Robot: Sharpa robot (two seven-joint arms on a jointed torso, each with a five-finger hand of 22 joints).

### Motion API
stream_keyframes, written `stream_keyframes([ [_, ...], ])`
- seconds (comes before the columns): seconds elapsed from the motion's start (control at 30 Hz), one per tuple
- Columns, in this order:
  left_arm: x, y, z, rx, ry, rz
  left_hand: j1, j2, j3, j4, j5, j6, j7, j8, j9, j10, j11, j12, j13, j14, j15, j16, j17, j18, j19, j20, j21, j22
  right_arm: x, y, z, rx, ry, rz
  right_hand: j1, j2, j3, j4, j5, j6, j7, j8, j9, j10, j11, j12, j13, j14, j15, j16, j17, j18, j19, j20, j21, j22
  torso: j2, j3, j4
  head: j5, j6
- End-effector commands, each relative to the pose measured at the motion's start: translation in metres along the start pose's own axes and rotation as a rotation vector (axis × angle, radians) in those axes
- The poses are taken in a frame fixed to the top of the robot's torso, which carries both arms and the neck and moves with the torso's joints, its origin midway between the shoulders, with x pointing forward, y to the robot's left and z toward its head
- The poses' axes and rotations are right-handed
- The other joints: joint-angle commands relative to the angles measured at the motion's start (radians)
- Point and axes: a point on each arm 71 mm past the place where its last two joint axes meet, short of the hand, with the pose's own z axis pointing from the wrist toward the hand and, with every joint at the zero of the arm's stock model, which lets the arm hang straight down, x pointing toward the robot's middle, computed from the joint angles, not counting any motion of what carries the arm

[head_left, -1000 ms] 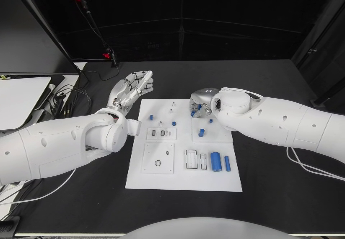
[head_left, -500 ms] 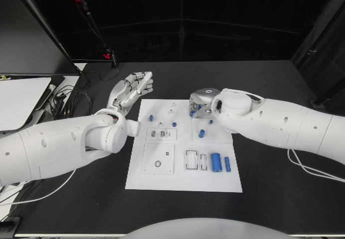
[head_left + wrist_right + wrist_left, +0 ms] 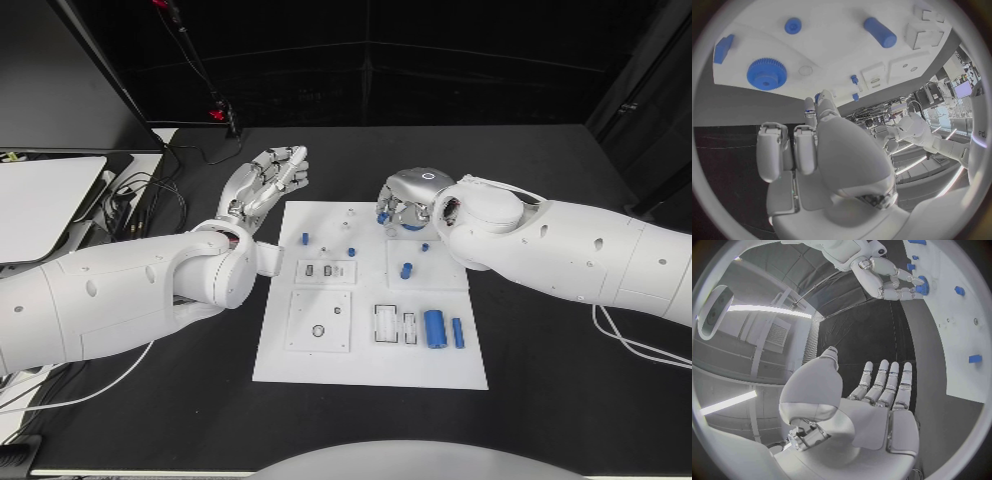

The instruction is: Assemble the parts on the task board

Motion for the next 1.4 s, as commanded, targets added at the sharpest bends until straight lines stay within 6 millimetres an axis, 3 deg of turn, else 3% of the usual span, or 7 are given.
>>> stream_keyframes([
  [0.03, 0.001, -0.018, -0.001, 0.242, 0.012, -0.002, 0.001, 0.012, 0.003, -0.001, 0.007, 0.006, 0.160, 0.006, -0.002, 0.004, 0.001, 0.004, -0.001, 0.003, 0.000, 0.006, -0.002, 0.020, -0.009, 0.001, 0.004, 0.001, -0.009, 0.003, 0.000, -0.016, -0.056, 0.019, 0.009, -0.004, 0.004, 0.003, 0.003, 0.027, 0.001, 0.007, 0.007, 0.007, -0.001, -0.005, 0.000, 0.055, 0.005, -0.003, -0.001, -0.001, 0.014, 0.002, -0.006, 0.107, -0.001, -0.0007, 0.0016, 0.002, 0.001],
  [0.27, 0.001, -0.017, -0.001, 0.240, 0.013, -0.002, 0.001, 0.013, 0.003, -0.001, 0.007, 0.006, 0.160, 0.007, -0.002, 0.004, 0.001, 0.004, -0.001, 0.003, 0.000, 0.006, -0.002, 0.020, -0.009, 0.001, 0.004, 0.001, -0.015, 0.009, 0.007, -0.029, -0.077, 0.023, 0.010, -0.006, 0.004, 0.005, 0.003, 0.027, 0.001, 0.005, 0.007, 0.008, -0.001, -0.008, 0.000, 0.056, 0.006, -0.002, 0.002, -0.001, 0.015, 0.003, -0.005, 0.109, 0.001, 0.0008, 0.0017, 0.015, 0.015],
  [0.4, 0.002, -0.017, 0.000, 0.239, 0.015, -0.003, 0.003, 0.013, 0.002, -0.001, 0.009, 0.006, 0.160, 0.007, -0.003, 0.004, 0.001, 0.005, -0.001, 0.003, 0.000, 0.007, -0.002, 0.020, -0.010, 0.001, 0.004, 0.000, -0.016, 0.013, 0.016, -0.029, -0.079, 0.020, 0.011, -0.007, 0.004, 0.006, 0.003, 0.027, 0.001, 0.003, 0.007, 0.008, 0.000, -0.011, -0.001, 0.056, 0.006, -0.002, 0.002, -0.001, 0.016, 0.003, -0.005, 0.109, 0.000, 0.0003, 0.0072, 0.020, 0.020],
  [0.43, 0.002, -0.017, 0.000, 0.239, 0.015, -0.003, 0.003, 0.013, 0.002, -0.001, 0.009, 0.006, 0.160, 0.007, -0.003, 0.004, 0.001, 0.005, -0.001, 0.003, 0.000, 0.007, -0.002, 0.020, -0.010, 0.001, 0.004, 0.000, -0.016, 0.013, 0.018, -0.028, -0.077, 0.019, 0.011, -0.008, 0.004, 0.008, 0.003, 0.026, 0.001, 0.001, 0.006, 0.007, 0.000, -0.013, -0.001, 0.056, 0.006, -0.002, 0.002, -0.001, 0.016, 0.003, -0.005, 0.110, 0.000, 0.0006, 0.0040, 0.023, 0.022],
  [0.7, 0.006, -0.017, 0.001, 0.240, 0.022, -0.007, 0.003, 0.014, 0.002, -0.001, 0.011, 0.006, 0.160, 0.007, -0.003, 0.004, 0.001, 0.005, -0.002, 0.003, 0.000, 0.007, -0.002, 0.020, -0.010, 0.001, 0.004, 0.001, -0.013, 0.016, 0.033, -0.012, -0.055, 0.007, 0.012, -0.011, 0.004, 0.013, 0.003, 0.024, 0.001, -0.004, 0.004, 0.005, 0.000, -0.022, -0.001, 0.056, 0.007, -0.001, 0.003, -0.001, 0.016, 0.004, -0.005, 0.110, 0.009, 0.0019, 0.0247, 0.029, 0.027],
  [0.83, 0.007, -0.016, 0.001, 0.240, 0.023, -0.008, 0.004, 0.014, 0.002, -0.001, 0.012, 0.006, 0.160, 0.007, -0.004, 0.004, 0.001, 0.005, -0.002, 0.003, 0.000, 0.007, -0.002, 0.020, -0.011, 0.001, 0.004, 0.001, -0.012, 0.014, 0.039, 0.003, -0.046, -0.001, 0.014, -0.011, 0.005, 0.015, 0.003, 0.023, 0.001, -0.007, 0.004, 0.005, 0.000, -0.026, -0.001, 0.056, 0.007, -0.001, 0.004, -0.001, 0.016, 0.004, -0.005, 0.110, 0.016, 0.0021, 0.0307, 0.030, 0.026],
  [1.4, 0.010, -0.013, 0.003, 0.237, 0.031, -0.013, 0.009, 0.019, 0.000, -0.001, 0.018, 0.004, 0.160, 0.007, -0.007, 0.002, 0.002, 0.005, -0.002, 0.001, 0.001, 0.007, -0.003, 0.020, -0.014, 0.002, 0.004, 0.001, -0.007, 0.003, 0.054, 0.049, -0.025, -0.025, 0.016, -0.013, 0.006, 0.020, 0.003, 0.019, 0.003, -0.014, 0.002, 0.002, 0.002, -0.034, -0.001, 0.056, 0.008, -0.001, 0.004, -0.002, 0.017, 0.005, -0.005, 0.111, 0.032, 0.0074, 0.0456, 0.027, 0.015],
])
